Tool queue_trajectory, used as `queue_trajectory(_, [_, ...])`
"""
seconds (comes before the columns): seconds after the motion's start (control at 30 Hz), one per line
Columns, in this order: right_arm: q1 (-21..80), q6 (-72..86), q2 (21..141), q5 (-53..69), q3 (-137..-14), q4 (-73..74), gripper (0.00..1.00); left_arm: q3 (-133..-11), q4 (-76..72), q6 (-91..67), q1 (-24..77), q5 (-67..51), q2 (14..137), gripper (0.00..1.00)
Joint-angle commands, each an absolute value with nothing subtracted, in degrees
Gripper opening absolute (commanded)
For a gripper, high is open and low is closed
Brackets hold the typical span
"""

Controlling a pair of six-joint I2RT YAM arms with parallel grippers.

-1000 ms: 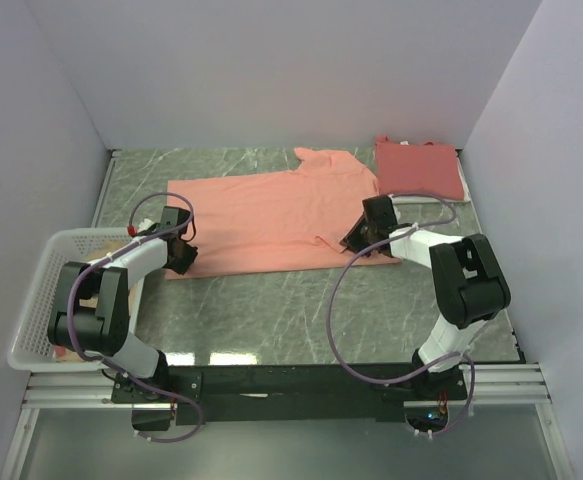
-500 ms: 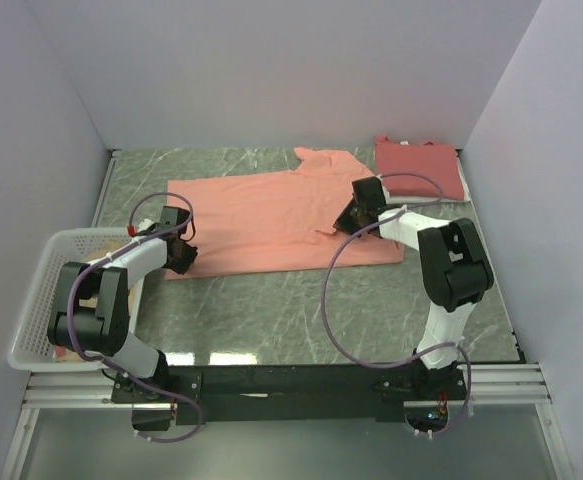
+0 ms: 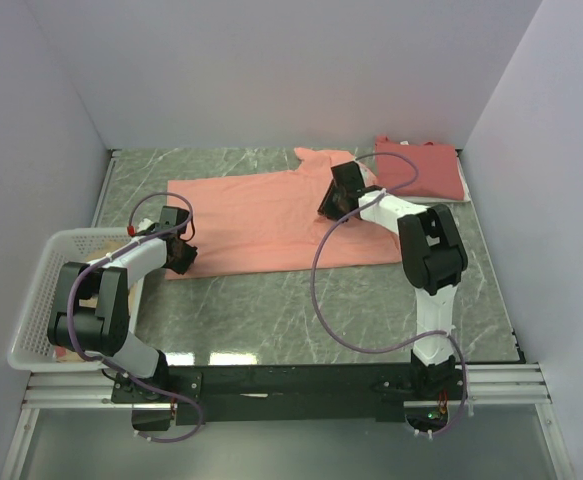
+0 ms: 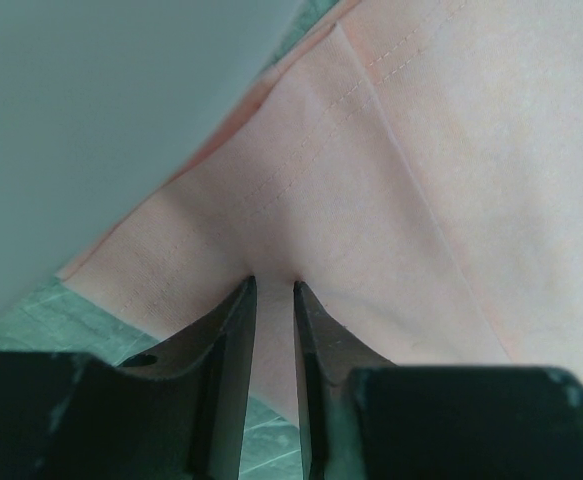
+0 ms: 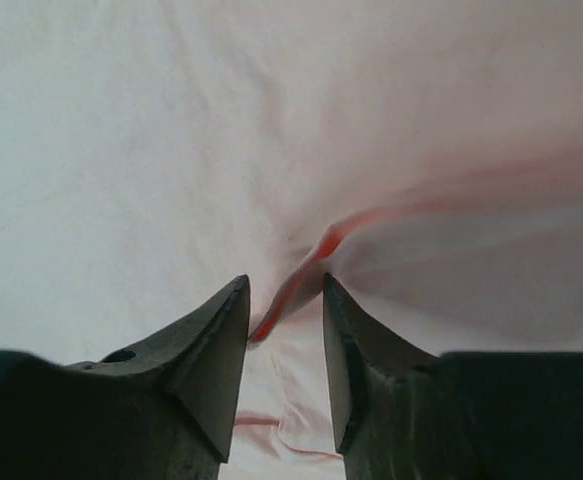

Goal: Fold and stack the t-shirts
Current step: Fold the tshirt

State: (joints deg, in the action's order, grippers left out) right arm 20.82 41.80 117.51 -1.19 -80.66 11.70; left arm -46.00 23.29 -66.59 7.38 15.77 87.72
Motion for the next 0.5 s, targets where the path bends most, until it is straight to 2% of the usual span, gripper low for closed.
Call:
queue_trajectory(0.0, [22.0,37.4,118.7,-4.4,-84.7,14.0,0.43,-47.6,23.1,-65.3,6.2,16.7,87.7,0.27])
queue_trajectory(0.2, [22.1,35.0,117.3,-5.2,-86.8,14.9,0.57,-47.5,22.4,-64.9,6.3,16.2,87.5,0.28])
queue_trajectory(0.23, [22.0,34.3,116.6,-5.3,-86.7,14.9,0.61,-47.2,22.1,-64.8,6.2,15.9,87.2,0.31])
queue_trajectory(0.47, [18.6,34.1,107.3,-4.7,-85.4,19.2,0.62,-46.1,16.0,-61.5,6.1,11.2,81.8,0.46])
